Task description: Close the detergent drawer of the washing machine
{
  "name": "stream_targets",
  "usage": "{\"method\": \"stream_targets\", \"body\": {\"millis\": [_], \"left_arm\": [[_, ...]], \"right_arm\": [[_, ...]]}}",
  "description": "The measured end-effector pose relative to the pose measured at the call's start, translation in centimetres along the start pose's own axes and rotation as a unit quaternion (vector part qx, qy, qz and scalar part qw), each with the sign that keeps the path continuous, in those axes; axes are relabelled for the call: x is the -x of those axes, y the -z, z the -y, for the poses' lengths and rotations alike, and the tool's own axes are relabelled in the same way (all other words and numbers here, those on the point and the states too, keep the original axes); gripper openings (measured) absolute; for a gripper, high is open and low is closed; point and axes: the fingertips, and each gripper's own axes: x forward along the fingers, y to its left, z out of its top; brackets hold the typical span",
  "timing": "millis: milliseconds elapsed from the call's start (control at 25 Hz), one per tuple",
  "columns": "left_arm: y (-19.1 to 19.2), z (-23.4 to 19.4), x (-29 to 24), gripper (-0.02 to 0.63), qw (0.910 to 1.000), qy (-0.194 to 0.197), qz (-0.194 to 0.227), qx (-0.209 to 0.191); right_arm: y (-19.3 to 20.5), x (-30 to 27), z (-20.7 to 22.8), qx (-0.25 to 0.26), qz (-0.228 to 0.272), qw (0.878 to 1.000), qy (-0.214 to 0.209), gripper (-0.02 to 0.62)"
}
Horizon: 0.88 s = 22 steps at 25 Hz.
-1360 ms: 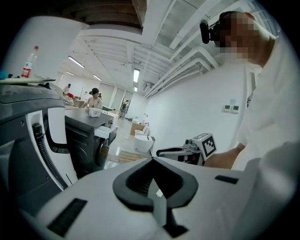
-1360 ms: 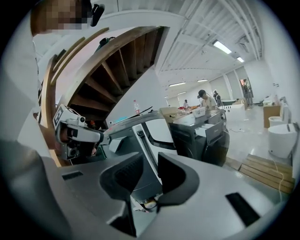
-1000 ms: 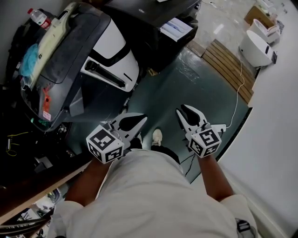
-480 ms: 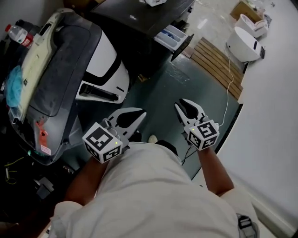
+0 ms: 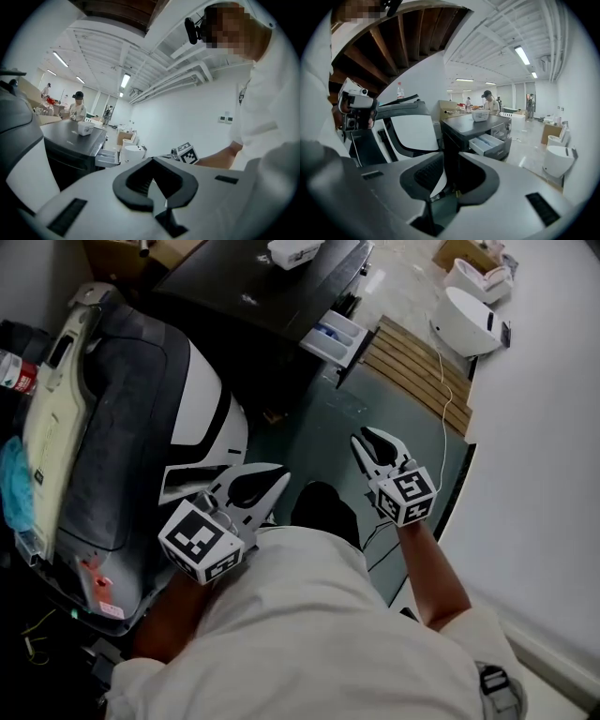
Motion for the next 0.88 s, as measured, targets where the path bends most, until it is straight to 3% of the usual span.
{"method": "stream_targets", "body": {"millis": [160,560,880], "left_arm": [[-1.4,-2.7,-2.1,-0.006,0.9998,-0.003,0.007,-0.021],[-5.1,-10.0,-9.1,-0.006,0.9981,-0.055,0.023,0.015],[-6.4,-13.4,-12.7,-0.006,0.9955,-0.089,0.018,0.028]], "right_arm": [[-0.1,-3.1,3.3,0.022,-0.015,1.000,-0.004,0.077],[-0.3,-9.8,13.4,0.049,-0.060,0.996,-0.032,0.077],[0.2,-13.9,18.3,0.067,-0.081,0.993,-0.052,0.077]]}}
